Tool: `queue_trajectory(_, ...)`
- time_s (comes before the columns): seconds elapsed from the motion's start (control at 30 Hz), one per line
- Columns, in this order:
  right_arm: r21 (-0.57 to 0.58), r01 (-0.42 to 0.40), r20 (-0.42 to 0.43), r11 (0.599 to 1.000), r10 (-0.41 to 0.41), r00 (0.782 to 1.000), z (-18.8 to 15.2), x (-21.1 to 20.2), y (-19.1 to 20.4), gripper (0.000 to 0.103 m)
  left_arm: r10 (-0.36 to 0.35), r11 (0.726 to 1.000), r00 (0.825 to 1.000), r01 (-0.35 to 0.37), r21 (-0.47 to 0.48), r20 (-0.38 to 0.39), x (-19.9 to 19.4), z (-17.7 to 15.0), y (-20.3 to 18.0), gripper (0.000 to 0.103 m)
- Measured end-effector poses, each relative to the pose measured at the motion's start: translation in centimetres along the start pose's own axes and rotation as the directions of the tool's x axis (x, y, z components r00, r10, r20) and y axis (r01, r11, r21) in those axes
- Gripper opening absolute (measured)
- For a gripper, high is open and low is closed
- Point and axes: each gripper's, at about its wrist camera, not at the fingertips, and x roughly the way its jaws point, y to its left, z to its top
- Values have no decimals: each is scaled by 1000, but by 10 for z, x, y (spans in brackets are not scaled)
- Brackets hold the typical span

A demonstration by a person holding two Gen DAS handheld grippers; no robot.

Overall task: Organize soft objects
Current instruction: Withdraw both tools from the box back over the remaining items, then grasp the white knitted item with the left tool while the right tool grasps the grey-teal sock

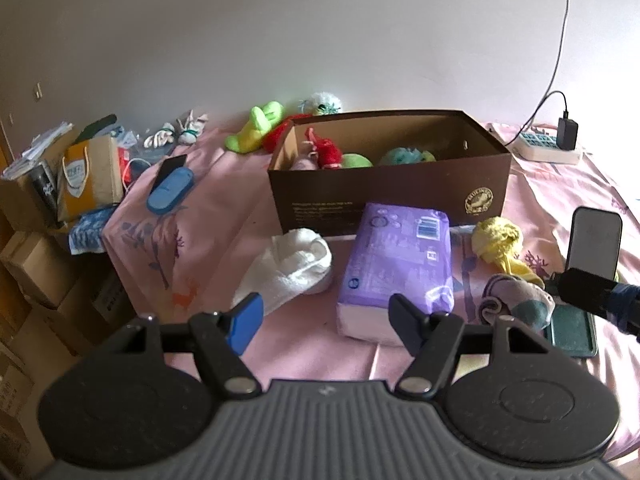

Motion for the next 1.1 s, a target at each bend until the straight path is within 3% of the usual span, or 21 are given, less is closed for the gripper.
queue_trajectory(0.63,49,-1,-77,999,5,997,-21,8,-25,15,-21,1000,996,22,16,-88,19,-30,2,71)
queue_trajectory(0.9,3,-52,-69,999,52,996,-22,5,-13,16,-47,999,998,47,-11,-45,10,-46,27,72)
queue_trajectory(1.1,-95,-21,-59,995,16,998,-26,13,-3,17,-76,997,997,76,-11,24,11,-49,43,73)
